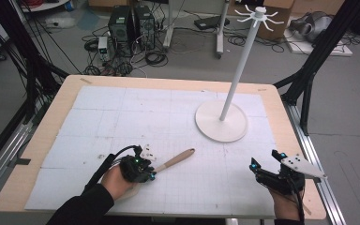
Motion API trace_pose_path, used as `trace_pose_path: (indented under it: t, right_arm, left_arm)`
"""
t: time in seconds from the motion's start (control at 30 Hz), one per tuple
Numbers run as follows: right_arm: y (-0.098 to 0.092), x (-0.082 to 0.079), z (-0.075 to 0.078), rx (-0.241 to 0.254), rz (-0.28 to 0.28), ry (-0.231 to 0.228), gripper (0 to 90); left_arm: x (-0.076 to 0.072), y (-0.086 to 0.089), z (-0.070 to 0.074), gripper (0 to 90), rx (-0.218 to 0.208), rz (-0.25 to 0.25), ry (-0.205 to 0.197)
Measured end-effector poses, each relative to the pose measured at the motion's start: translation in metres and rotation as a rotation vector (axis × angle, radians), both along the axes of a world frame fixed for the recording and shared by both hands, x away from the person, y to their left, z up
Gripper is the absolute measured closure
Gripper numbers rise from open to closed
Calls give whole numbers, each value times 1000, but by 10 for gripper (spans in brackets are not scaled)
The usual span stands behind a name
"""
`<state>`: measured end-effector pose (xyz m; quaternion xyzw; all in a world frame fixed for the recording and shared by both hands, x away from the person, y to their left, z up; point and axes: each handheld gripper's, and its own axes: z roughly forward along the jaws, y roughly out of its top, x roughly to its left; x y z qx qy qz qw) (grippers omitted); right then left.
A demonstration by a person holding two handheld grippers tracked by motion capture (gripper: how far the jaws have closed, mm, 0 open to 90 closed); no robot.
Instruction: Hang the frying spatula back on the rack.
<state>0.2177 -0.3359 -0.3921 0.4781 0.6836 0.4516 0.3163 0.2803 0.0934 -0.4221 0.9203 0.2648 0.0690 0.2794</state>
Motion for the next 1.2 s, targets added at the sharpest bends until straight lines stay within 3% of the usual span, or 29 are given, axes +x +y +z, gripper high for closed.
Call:
trace_pose_path:
  t: [0.23, 0.57, 0.67, 0.83, 0.9, 0.93, 0.97, 1.2]
  right_arm:
    - [0, 0, 0, 0, -3, 1, 179]
    - [-2, 0, -1, 10, -6, 4, 179]
    - [-2, 0, -1, 11, -6, 3, 180]
    - [-1, 0, -1, 10, -6, 9, 180]
    - [-1, 0, -1, 9, -3, 6, 180]
    - [0, 0, -1, 12, 0, 7, 180]
    - [0, 0, -1, 13, 3, 9, 180]
    - [8, 4, -2, 40, 38, 14, 179]
  left_arm:
    - [0, 0, 0, 777, 2, -6, -5]
    - [3, 4, 0, 778, -31, 8, 24]
    - [3, 10, 3, 778, -89, 16, 39]
    - [4, 16, 10, 778, -146, 25, 25]
    - [3, 20, 14, 777, -183, 38, 5]
    - [2, 23, 18, 777, -219, 47, -23]
    - [2, 23, 18, 777, -219, 47, -23]
    - [-3, 39, 32, 777, -358, 94, -144]
